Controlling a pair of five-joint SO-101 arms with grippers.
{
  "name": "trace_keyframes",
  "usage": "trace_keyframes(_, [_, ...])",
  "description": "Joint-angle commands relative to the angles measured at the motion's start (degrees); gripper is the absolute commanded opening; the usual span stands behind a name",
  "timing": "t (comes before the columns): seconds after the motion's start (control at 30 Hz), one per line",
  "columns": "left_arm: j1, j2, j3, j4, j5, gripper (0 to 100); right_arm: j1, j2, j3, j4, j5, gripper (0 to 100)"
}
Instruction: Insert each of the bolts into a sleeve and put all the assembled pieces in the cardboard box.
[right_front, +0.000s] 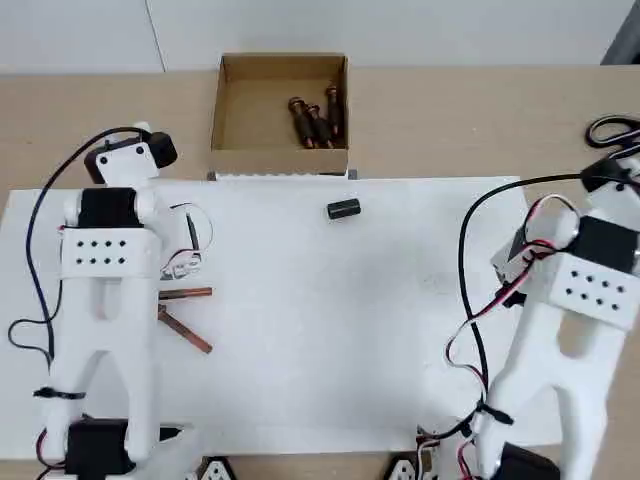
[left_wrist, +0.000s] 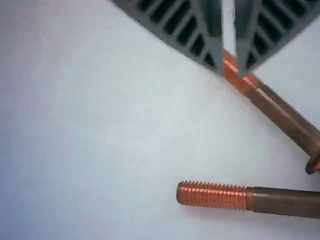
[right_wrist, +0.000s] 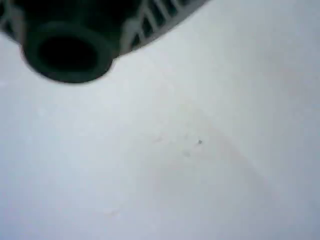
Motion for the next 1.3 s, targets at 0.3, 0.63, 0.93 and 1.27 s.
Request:
trace_keyframes(0.3, [-0.4, -0.3, 9.3, 0.0, 27.6, 1, 0.7, -8.0, 9.1, -0.7, 0.6, 0.2])
trace_keyframes(0.63, [-5.5, -0.1, 10.8, -0.5, 25.1, 1, 0.7, -17.0, 16.9, -4.4, 0.6, 0.2])
trace_keyframes(0.93, [-5.7, -0.2, 18.7, -9.3, 23.5, 1, 0.7, -18.3, 17.5, -4.9, 0.6, 0.2])
trace_keyframes(1.27, [-5.7, -0.2, 23.8, -14.8, 22.3, 10, 0.7, -18.5, 17.5, -4.4, 0.6, 0.2])
